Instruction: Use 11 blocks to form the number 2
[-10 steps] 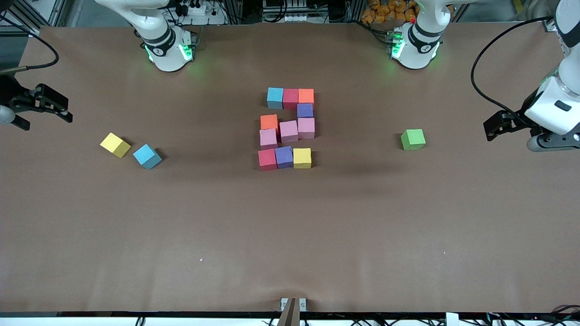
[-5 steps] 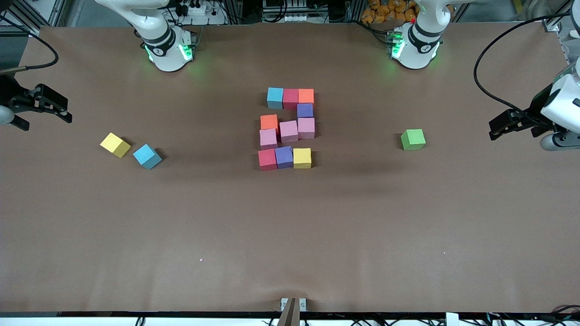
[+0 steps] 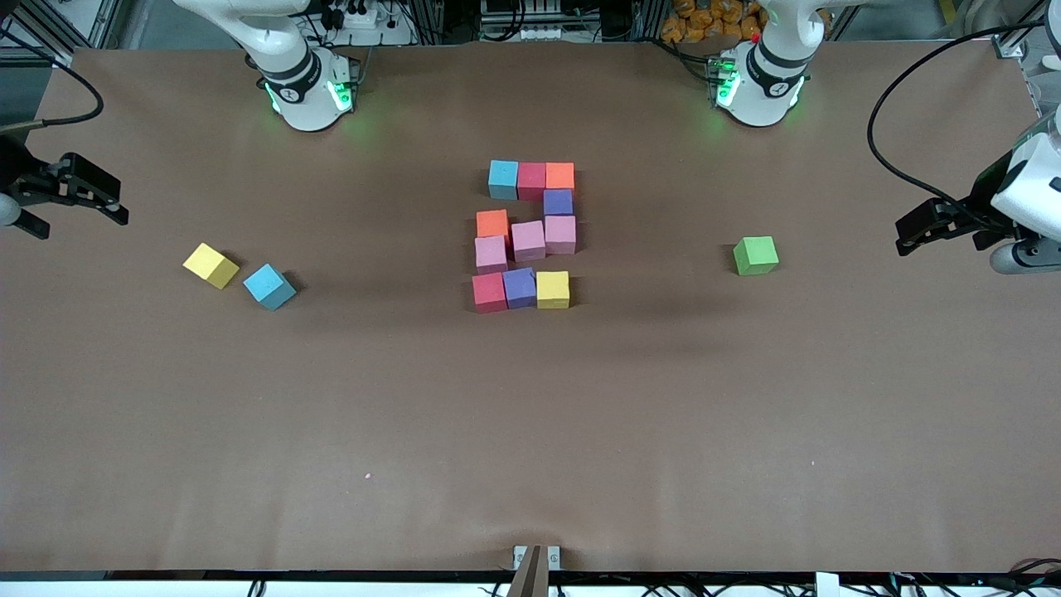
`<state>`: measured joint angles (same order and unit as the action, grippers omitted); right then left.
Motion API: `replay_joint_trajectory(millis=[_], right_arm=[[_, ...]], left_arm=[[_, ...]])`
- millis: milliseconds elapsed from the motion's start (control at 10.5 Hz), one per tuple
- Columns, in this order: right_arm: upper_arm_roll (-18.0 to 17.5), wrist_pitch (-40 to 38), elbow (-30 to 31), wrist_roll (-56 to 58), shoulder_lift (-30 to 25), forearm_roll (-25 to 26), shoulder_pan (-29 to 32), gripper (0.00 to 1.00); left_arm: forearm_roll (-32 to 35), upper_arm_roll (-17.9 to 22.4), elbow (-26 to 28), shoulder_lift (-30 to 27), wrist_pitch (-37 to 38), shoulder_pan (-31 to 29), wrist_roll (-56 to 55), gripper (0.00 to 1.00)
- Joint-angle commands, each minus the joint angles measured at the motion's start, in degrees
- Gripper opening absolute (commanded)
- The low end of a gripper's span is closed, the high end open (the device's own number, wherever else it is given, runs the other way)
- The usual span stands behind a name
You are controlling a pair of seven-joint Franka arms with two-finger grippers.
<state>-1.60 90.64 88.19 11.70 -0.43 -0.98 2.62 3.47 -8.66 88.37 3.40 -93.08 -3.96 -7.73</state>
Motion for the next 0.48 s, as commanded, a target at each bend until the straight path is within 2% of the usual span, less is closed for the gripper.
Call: replay_joint_trajectory(millis=[0,383], right_arm=[[-0.16,-0.55,-1.53,-0.8,0.79,0.8,0.19,1.0],[-0.16,-0.55,-1.53,-0.8,0.79,0.8,0.19,1.0]], left_arm=[[-0.92,0.04,1.19,-1.73,-0.26,0.0,1.14,1.0],[-1.63,0.31,1.27,-2.25,-0.18,1.58,0.26,1.0]])
